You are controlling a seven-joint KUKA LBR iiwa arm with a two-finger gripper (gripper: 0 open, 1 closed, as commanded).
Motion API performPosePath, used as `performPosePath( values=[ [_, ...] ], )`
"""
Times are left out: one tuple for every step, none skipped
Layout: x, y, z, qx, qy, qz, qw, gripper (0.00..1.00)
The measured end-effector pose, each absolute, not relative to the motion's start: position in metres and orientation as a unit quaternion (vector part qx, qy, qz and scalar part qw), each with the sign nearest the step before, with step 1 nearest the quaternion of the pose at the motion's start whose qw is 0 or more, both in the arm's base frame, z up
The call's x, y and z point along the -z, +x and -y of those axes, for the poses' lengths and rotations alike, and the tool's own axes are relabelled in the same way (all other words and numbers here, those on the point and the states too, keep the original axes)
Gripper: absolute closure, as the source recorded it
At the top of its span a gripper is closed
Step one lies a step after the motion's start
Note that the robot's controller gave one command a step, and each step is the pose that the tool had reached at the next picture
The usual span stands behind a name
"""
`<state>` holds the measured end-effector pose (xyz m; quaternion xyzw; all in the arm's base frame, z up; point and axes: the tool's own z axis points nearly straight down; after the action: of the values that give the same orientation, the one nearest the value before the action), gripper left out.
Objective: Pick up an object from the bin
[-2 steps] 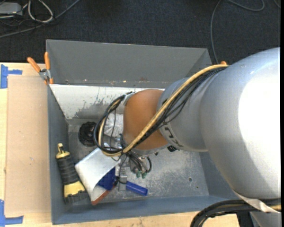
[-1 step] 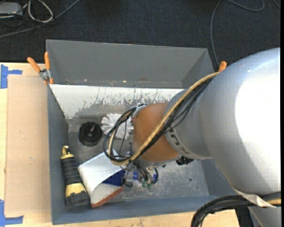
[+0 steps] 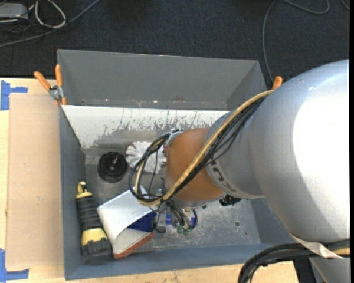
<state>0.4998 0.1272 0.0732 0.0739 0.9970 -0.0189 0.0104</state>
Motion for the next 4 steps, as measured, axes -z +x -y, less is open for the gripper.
performPosePath(
  values=[
    [-0.072, 0.501, -0.13, 0.023, 0.07, -0.997, 0.011, 1.0],
    [-0.09, 0.503, -0.131, 0.021, 0.076, -0.997, 0.014, 1.0],
    [-0.105, 0.503, -0.129, 0.023, 0.077, -0.997, 0.008, 1.0],
    [-0.182, 0.5, -0.138, 0.023, 0.06, -0.998, 0.007, 1.0]
  ],
)
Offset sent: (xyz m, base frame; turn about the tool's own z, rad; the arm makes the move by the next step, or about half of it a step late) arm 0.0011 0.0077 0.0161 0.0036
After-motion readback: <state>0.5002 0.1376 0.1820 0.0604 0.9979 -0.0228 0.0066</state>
